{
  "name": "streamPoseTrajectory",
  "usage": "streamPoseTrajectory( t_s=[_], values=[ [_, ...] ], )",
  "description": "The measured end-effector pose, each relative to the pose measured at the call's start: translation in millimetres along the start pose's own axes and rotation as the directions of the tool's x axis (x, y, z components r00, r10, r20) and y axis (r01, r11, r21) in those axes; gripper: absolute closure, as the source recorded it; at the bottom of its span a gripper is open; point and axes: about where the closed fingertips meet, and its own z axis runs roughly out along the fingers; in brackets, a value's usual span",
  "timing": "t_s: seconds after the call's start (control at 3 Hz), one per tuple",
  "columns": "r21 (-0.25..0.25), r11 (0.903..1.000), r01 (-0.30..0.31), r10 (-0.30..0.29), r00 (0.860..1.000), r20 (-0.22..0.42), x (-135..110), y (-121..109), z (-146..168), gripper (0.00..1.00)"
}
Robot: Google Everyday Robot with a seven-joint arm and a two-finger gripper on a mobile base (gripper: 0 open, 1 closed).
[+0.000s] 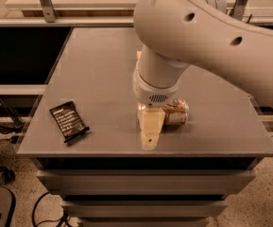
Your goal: Place orange can upright
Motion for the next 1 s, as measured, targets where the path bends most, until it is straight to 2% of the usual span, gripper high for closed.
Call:
streamPoseTrajectory(
  t_s=[0.33,0.67,1.0],
  values=[
    [0.001,1.0000,-0.005,0.005,1.000,0.003,6,-17,15,0.00],
    [-0.002,1.0000,-0.008,0.008,1.000,-0.004,12,-23,19,0.00],
    [-0.007,0.9999,-0.008,0.008,1.000,-0.009,20,-25,20,0.17]
  ],
)
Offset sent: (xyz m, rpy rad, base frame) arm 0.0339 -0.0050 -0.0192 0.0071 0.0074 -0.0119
